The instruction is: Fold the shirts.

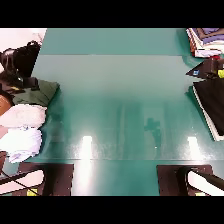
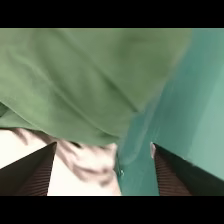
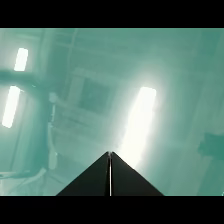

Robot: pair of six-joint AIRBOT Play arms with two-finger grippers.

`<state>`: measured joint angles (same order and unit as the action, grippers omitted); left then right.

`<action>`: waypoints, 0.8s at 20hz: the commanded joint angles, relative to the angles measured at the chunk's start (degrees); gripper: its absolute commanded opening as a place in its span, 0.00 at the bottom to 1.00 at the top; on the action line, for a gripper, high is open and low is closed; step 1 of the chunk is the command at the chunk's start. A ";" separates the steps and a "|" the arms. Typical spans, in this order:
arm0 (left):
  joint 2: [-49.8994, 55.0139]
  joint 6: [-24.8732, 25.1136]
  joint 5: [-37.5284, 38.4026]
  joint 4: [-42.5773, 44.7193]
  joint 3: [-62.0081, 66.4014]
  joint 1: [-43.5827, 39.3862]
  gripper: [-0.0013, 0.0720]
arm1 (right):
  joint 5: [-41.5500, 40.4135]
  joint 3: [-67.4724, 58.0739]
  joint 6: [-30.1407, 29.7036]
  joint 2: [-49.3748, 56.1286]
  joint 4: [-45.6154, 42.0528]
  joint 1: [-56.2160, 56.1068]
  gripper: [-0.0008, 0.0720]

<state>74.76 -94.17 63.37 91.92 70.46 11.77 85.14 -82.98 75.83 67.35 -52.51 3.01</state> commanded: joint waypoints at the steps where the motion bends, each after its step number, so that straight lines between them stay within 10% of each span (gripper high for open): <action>1: 0.13 -0.57 -12.61 -2.47 -6.60 2.03 0.98 | -0.31 3.34 0.11 0.07 0.09 -0.07 0.03; 7: 3.80 -1.88 -15.34 -4.26 -6.84 2.03 0.98 | -0.63 8.00 0.22 0.07 0.13 -0.07 0.03; 10: 3.52 -1.86 -14.71 -6.08 -5.51 2.01 0.06 | -0.79 7.98 0.22 0.07 0.31 -0.07 0.03; 16: -8.79 -0.26 -10.10 -7.76 7.17 0.94 0.05 | -0.76 2.05 0.22 0.07 0.46 -0.04 0.03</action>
<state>71.88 -95.88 51.64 85.30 71.99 13.41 84.49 -77.52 76.07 67.40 -52.16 2.98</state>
